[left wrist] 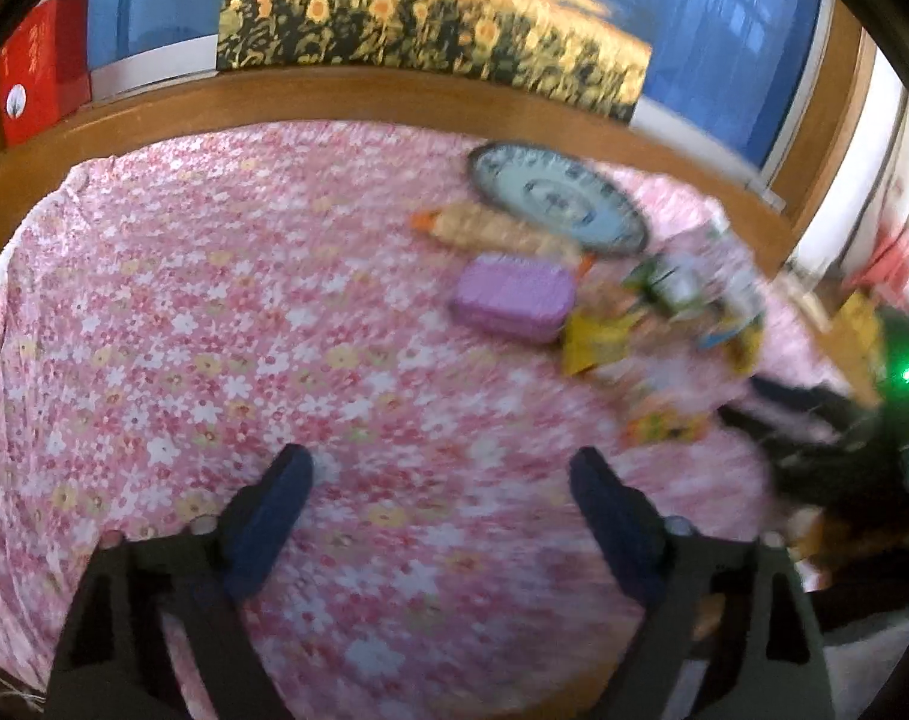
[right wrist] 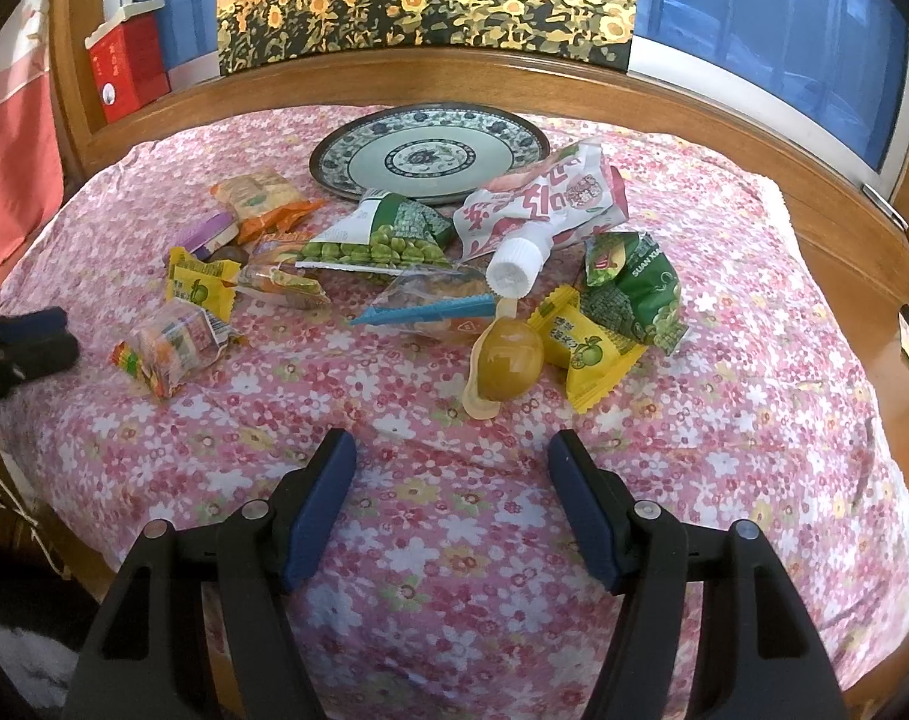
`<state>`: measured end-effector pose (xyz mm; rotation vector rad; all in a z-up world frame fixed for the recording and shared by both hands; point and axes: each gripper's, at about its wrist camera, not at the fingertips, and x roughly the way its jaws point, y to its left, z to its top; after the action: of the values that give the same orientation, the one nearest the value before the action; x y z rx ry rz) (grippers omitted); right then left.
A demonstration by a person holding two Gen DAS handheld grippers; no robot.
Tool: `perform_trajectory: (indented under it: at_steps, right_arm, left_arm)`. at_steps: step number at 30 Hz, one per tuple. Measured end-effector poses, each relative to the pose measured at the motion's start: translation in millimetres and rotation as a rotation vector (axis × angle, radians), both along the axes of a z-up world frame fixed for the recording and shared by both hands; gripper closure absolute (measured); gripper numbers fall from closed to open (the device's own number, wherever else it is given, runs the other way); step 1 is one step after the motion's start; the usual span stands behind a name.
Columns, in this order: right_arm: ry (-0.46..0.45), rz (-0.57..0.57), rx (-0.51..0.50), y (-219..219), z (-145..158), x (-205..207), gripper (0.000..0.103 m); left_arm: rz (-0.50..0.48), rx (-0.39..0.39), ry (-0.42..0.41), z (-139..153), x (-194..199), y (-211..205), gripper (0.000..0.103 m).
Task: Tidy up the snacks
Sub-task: 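Carry the clear candy bag with the left tool while the right carries the yellow candy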
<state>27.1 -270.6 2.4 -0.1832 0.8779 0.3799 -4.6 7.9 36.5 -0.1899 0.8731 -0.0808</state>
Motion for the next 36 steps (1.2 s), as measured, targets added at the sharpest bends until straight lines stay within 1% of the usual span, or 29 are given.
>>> perform_trajectory:
  at_steps: [1, 3, 5, 8, 10, 12, 13, 14, 15, 17, 19, 21, 22, 25, 26, 27, 28, 29, 31, 32, 33, 35, 36]
  right_arm:
    - [0.0, -0.002, 0.0, -0.2, 0.0, 0.0, 0.035]
    - [-0.012, -0.01, 0.007, -0.6, -0.2, -1.5, 0.035]
    - [-0.029, -0.013, 0.015, -1.3, -1.0, -3.8, 0.035]
    - [-0.013, -0.02, 0.017, -1.3, 0.1, -3.0, 0.036]
    - [0.0, -0.016, 0.022, -2.7, 2.0, -3.1, 0.038]
    - [0.03, 0.001, 0.041, -9.5, 7.6, -2.9, 0.045]
    - [0.043, 0.002, 0.052, -12.8, 9.7, -2.8, 0.046]
    - [0.071, 0.003, 0.09, -21.2, 16.6, -1.9, 0.047]
    - [0.075, 0.002, 0.122, -27.8, 22.3, -1.9, 0.047]
    - [0.057, -0.009, 0.176, -39.5, 33.7, 0.9, 0.047]
    - [0.057, -0.026, 0.181, -43.3, 36.9, 8.3, 0.047]
    - [0.085, -0.027, 0.179, -41.4, 35.1, 21.9, 0.047]
    - [0.102, -0.009, 0.186, -37.7, 32.6, 29.6, 0.047]
    - [0.133, 0.037, 0.17, -22.8, 21.2, 43.0, 0.047]
    - [0.145, 0.041, 0.159, -19.1, 16.7, 45.7, 0.054]
    - [0.164, 0.051, 0.144, -14.8, 10.7, 50.0, 0.064]
    - [0.178, 0.053, 0.111, -12.2, 6.3, 53.9, 0.076]
    - [0.172, 0.068, 0.115, -13.4, 6.1, 52.6, 0.077]
    - [0.199, 0.105, 0.117, -16.1, 9.9, 54.1, 0.078]
    - [0.218, 0.134, 0.132, -19.8, 16.4, 53.3, 0.078]
    - [0.219, 0.148, 0.144, -22.6, 21.5, 52.7, 0.078]
    - [0.234, 0.217, 0.206, -29.8, 41.9, 47.2, 0.078]
    - [0.249, 0.27, 0.255, -32.4, 50.4, 44.8, 0.078]
  left_arm:
    - [-0.011, -0.007, -0.011, 5.9, -1.0, -2.3, 0.015]
    - [-0.074, -0.032, -0.02, 19.7, 3.9, -15.4, 0.015]
    - [-0.13, -0.054, -0.019, 26.9, 14.4, -31.6, 0.014]
    - [-0.172, -0.074, 0.026, 20.1, 38.1, -52.7, 0.011]
    - [-0.182, -0.051, 0.065, 7.3, 55.5, -67.9, 0.012]
    - [-0.175, -0.021, 0.1, -7.0, 69.5, -82.7, 0.024]
    - [-0.171, -0.011, 0.128, -13.5, 69.4, -85.7, 0.045]
    - [-0.16, 0.002, 0.168, -20.3, 73.6, -90.2, 0.052]
    - [-0.148, 0.016, 0.154, -20.0, 71.4, -92.4, 0.054]
    - [-0.172, 0.021, 0.144, -18.8, 72.1, -97.6, 0.057]
    - [-0.173, 0.015, 0.149, -19.0, 73.8, -98.1, 0.058]
    - [-0.166, -0.026, 0.162, -17.2, 71.9, -93.6, 0.058]
    - [-0.17, -0.04, 0.165, -15.3, 68.8, -93.7, 0.058]
    - [-0.177, -0.04, 0.17, -15.4, 64.8, -92.1, 0.058]
    - [-0.172, -0.049, 0.174, -14.9, 65.5, -90.6, 0.058]
    - [-0.17, -0.055, 0.176, -13.0, 60.1, -88.7, 0.058]
    - [-0.168, -0.055, 0.176, -13.4, 55.6, -88.4, 0.058]
    - [-0.167, -0.05, 0.179, -12.3, 55.0, -87.5, 0.058]
    - [-0.169, -0.049, 0.194, -7.9, 51.2, -84.9, 0.058]
    - [-0.173, -0.059, 0.2, -2.1, 50.6, -84.4, 0.059]
    - [-0.177, -0.06, 0.186, 7.0, 49.0, -84.4, 0.059]
    - [-0.19, -0.041, 0.149, 24.6, 48.9, -85.0, 0.059]
    - [-0.193, -0.038, 0.133, 31.7, 50.1, -84.6, 0.059]
